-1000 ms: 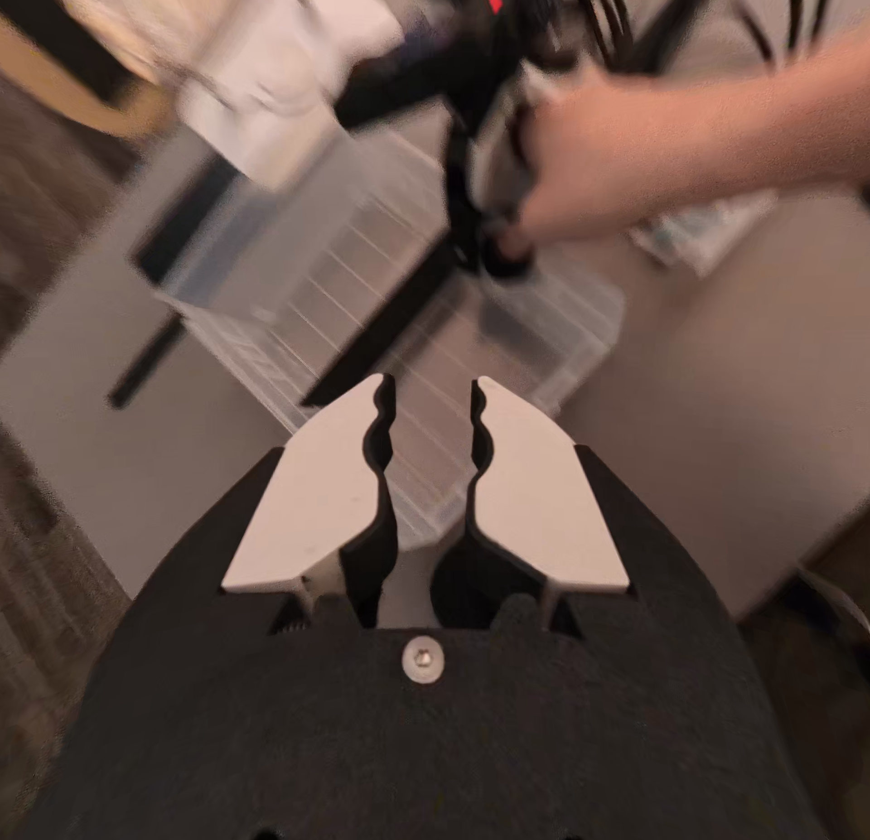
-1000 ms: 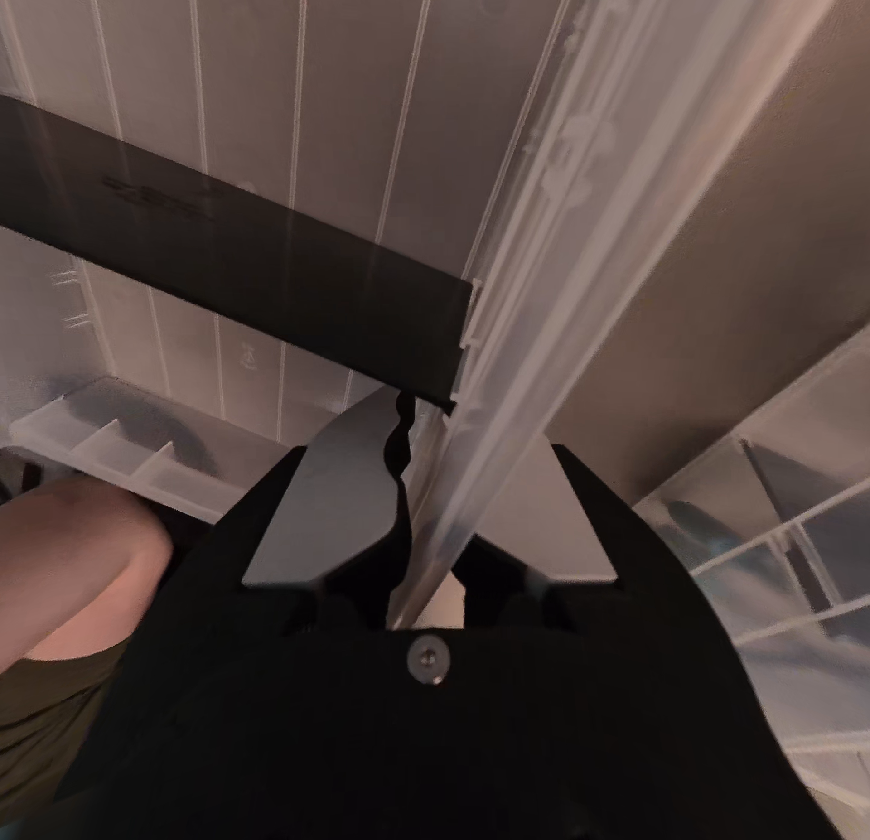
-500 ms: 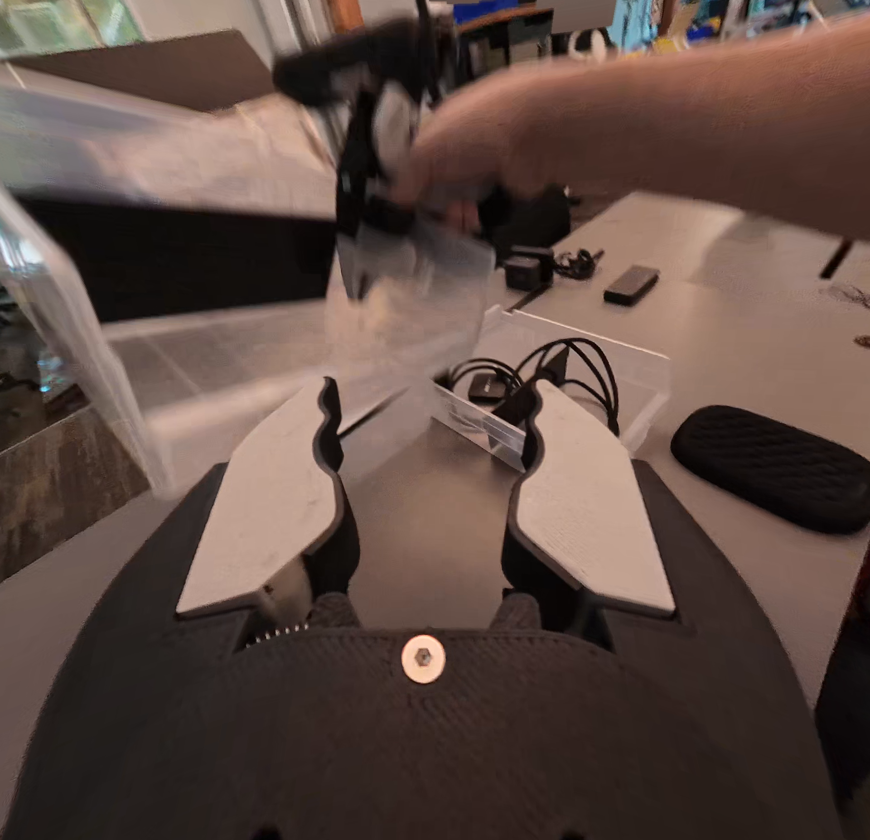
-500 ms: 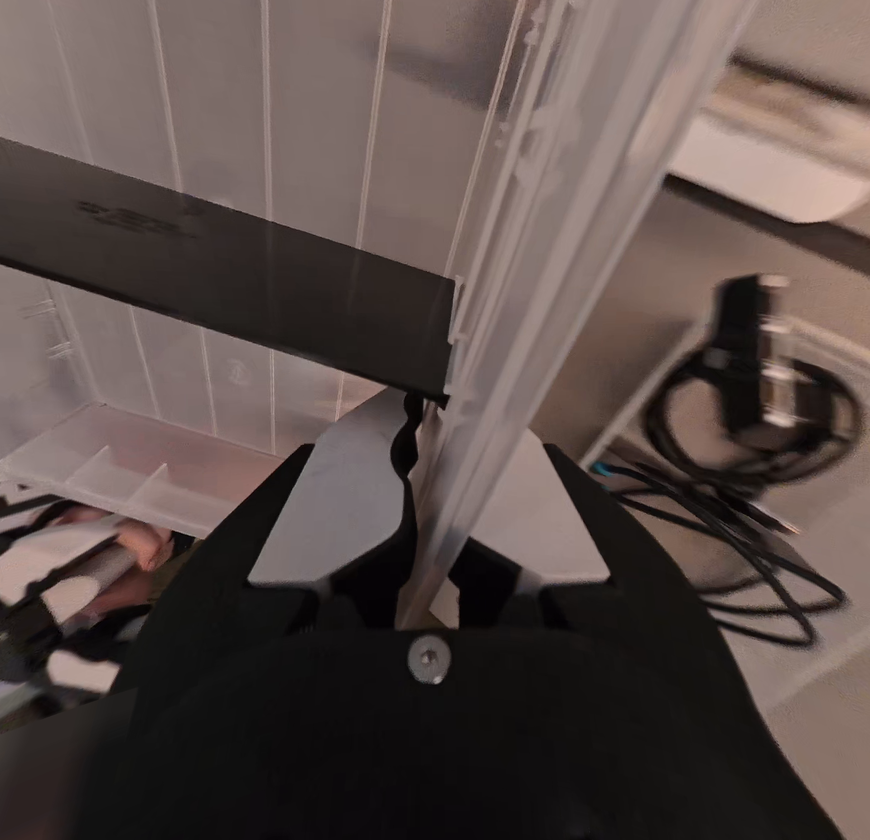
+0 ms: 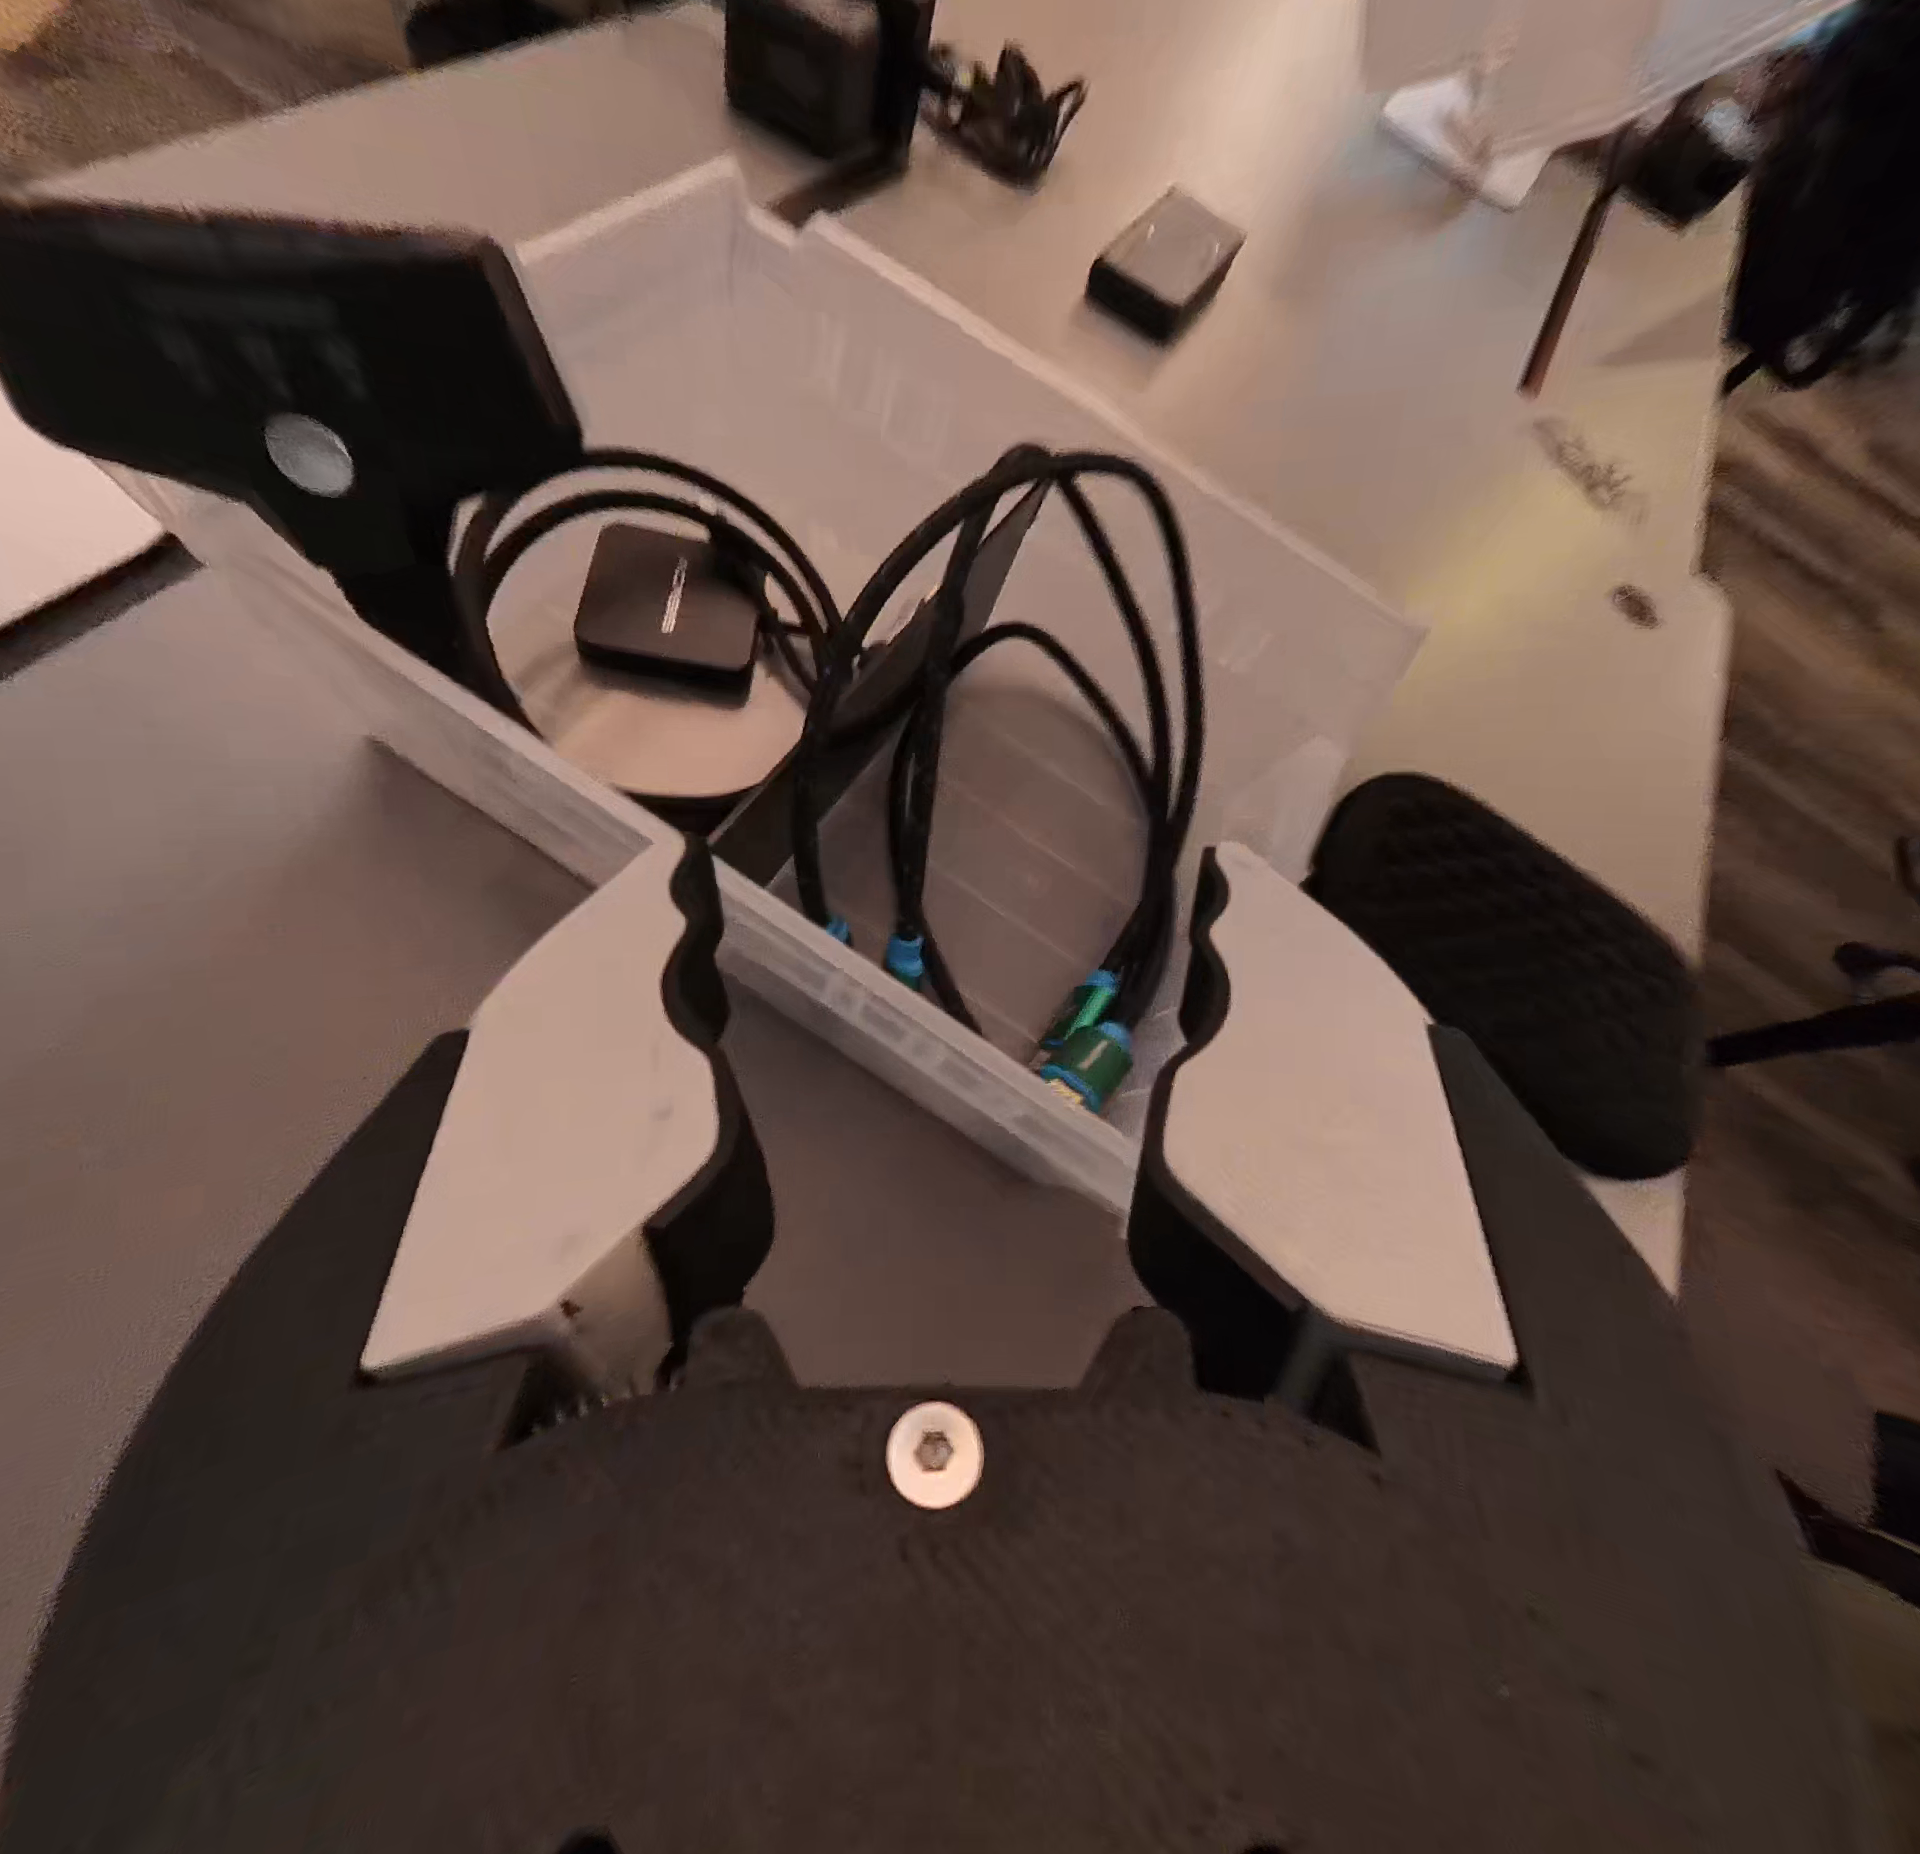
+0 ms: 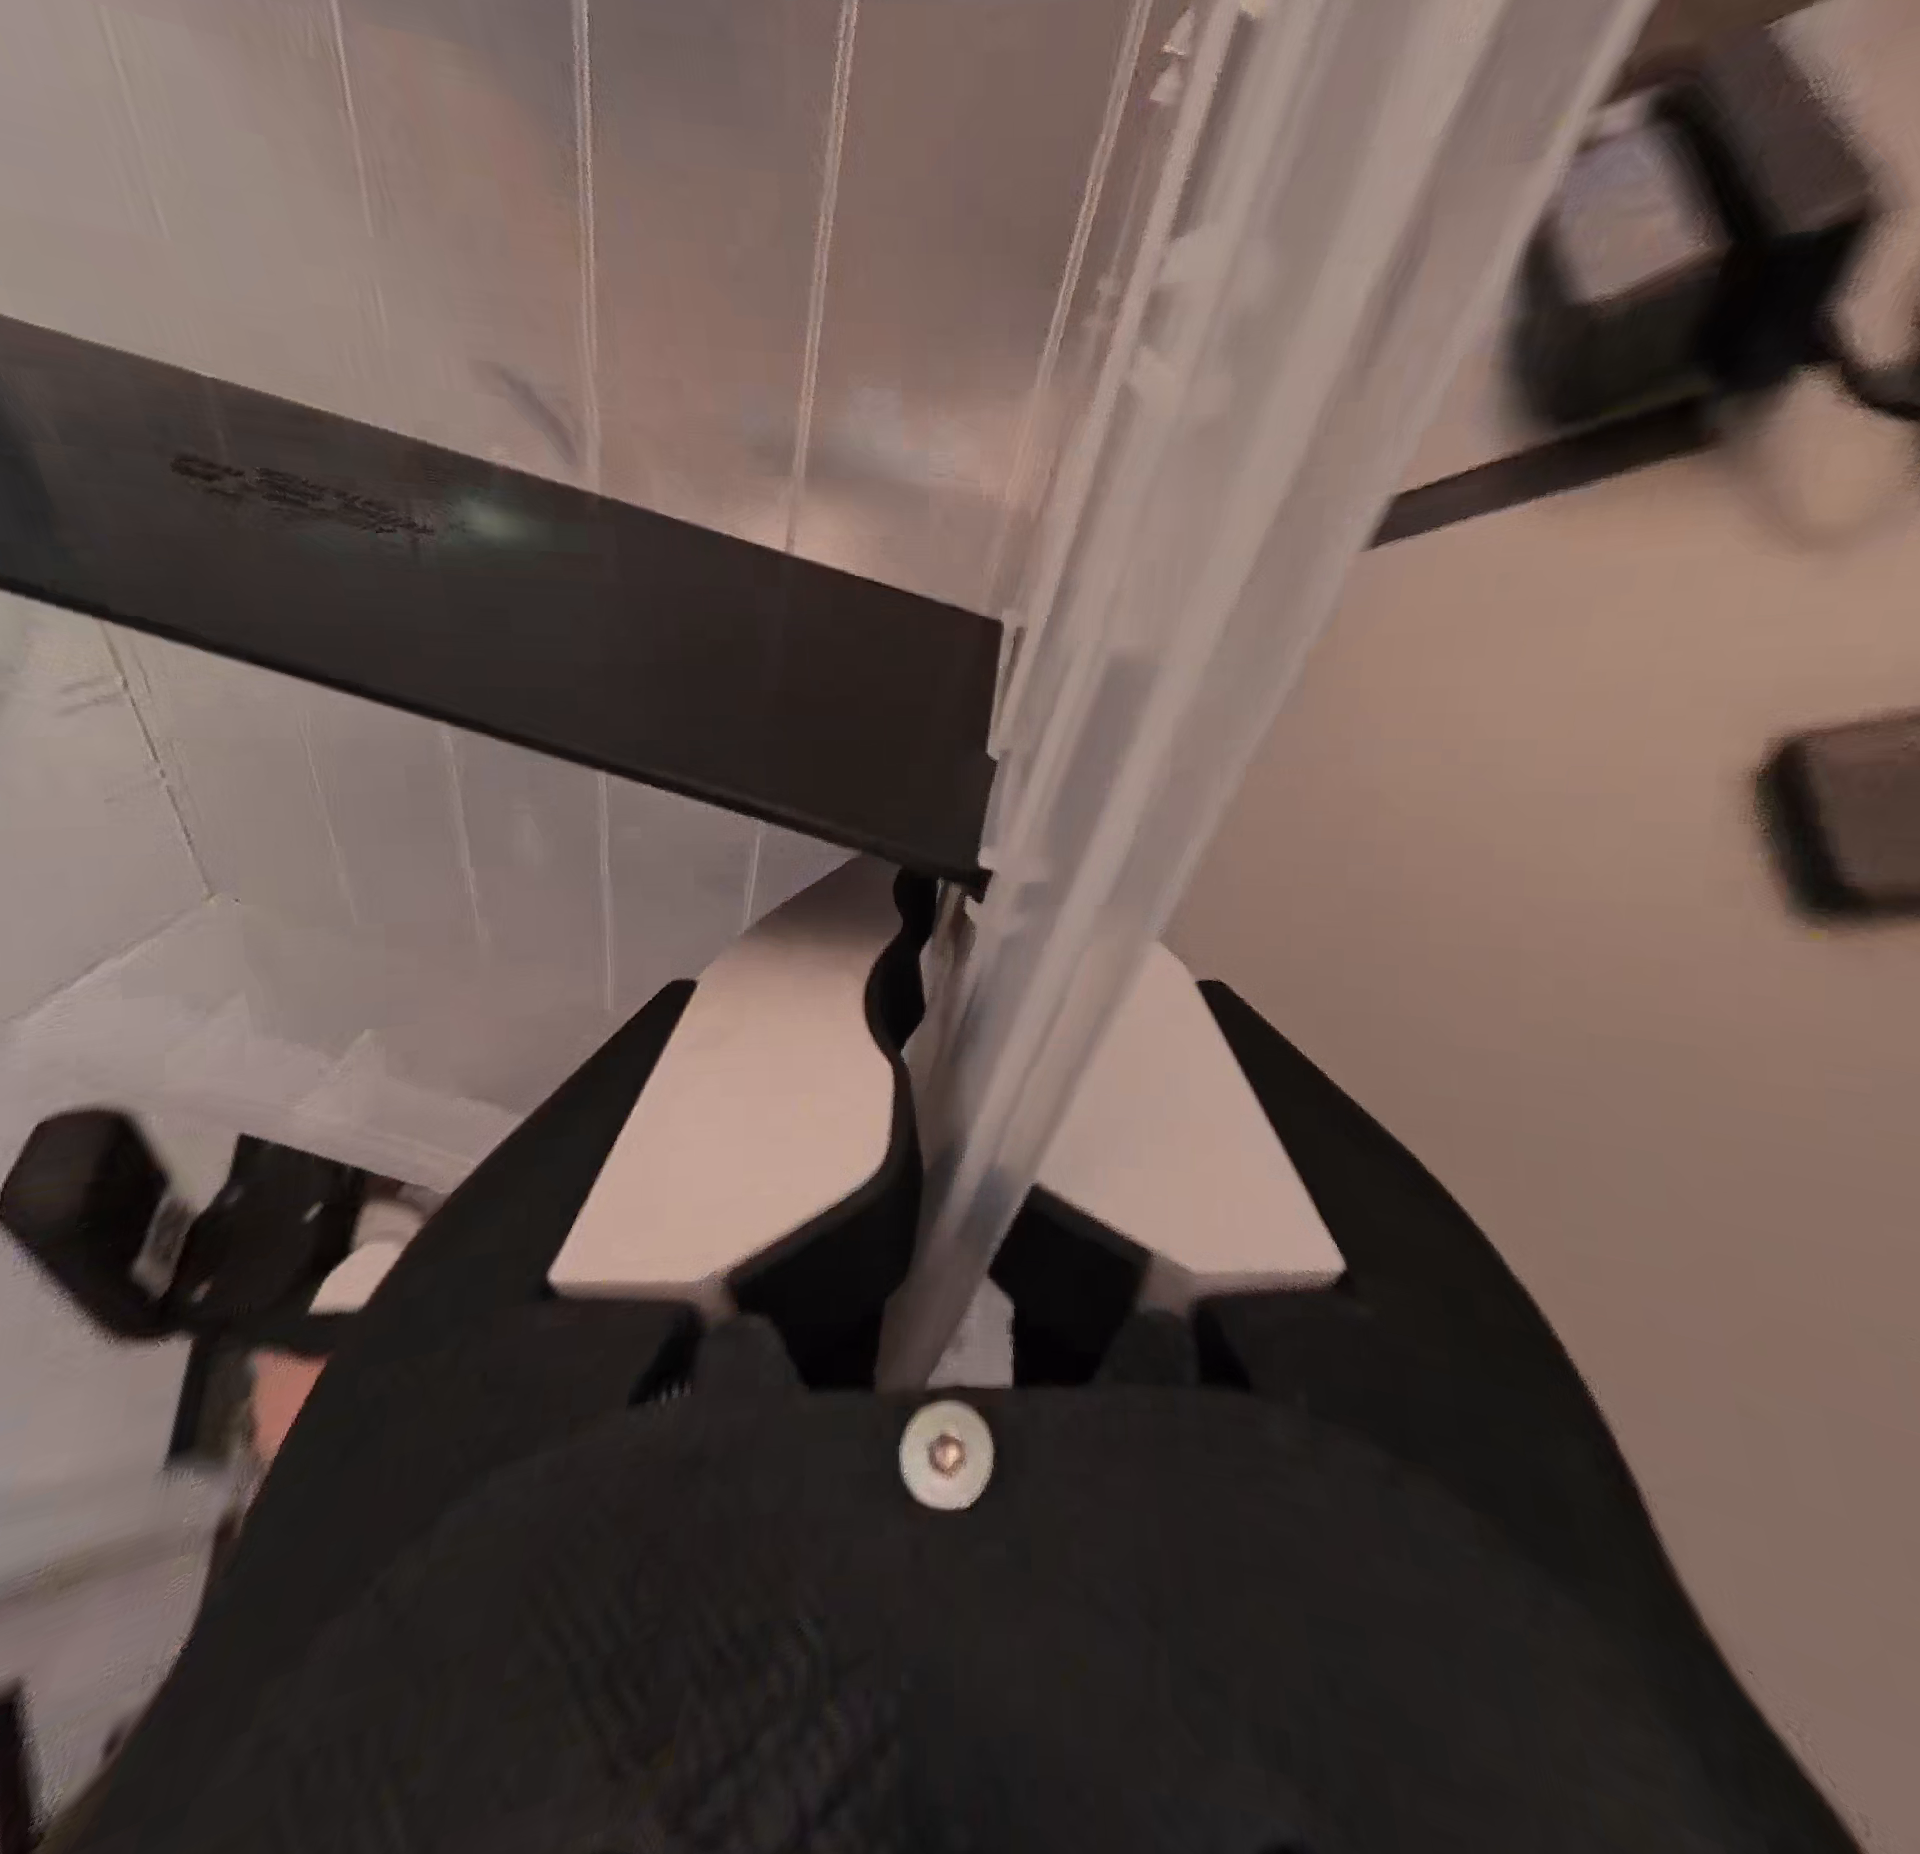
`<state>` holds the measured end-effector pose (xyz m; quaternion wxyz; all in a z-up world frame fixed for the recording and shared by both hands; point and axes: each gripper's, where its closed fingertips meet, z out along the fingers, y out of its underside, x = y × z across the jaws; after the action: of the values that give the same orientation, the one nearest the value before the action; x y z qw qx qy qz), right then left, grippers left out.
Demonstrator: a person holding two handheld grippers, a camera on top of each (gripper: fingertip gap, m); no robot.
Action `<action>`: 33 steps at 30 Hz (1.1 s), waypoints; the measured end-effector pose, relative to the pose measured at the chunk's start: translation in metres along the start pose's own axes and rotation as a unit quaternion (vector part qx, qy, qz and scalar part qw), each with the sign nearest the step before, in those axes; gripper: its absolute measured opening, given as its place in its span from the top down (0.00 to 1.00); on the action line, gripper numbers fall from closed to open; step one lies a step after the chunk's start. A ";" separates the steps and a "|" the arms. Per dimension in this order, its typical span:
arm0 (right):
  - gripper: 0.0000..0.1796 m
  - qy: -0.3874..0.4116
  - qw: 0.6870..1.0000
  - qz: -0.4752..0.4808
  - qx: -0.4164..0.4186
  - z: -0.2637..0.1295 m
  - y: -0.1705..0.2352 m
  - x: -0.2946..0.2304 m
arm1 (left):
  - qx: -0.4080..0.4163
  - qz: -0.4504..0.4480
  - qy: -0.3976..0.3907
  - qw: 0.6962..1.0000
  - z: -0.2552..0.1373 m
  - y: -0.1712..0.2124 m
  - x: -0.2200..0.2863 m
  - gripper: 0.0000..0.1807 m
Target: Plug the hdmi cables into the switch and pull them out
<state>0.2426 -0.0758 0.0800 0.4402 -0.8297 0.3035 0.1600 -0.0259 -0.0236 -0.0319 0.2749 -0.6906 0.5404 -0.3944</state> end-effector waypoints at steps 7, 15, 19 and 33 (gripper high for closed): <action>0.98 0.151 0.981 0.069 0.103 -0.027 0.043 0.140 | -0.064 0.004 0.006 0.998 0.026 0.029 -0.006 0.50; 0.97 0.223 0.963 0.080 0.132 -0.031 0.040 0.198 | -0.163 -0.068 0.082 0.981 0.029 0.051 -0.010 0.61; 0.97 0.259 0.964 0.016 0.059 -0.020 0.053 0.200 | -0.173 -0.079 0.110 0.976 0.022 0.055 -0.013 0.71; 0.97 0.177 0.969 0.019 -0.170 0.025 0.120 0.168 | -0.233 -0.083 -0.123 0.961 -0.097 0.077 -0.159 0.98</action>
<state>0.2933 -0.1679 -0.0995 0.2290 -0.9016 0.3606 0.0675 -0.1648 0.1133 -0.0818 0.1368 -0.8210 0.5203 -0.1911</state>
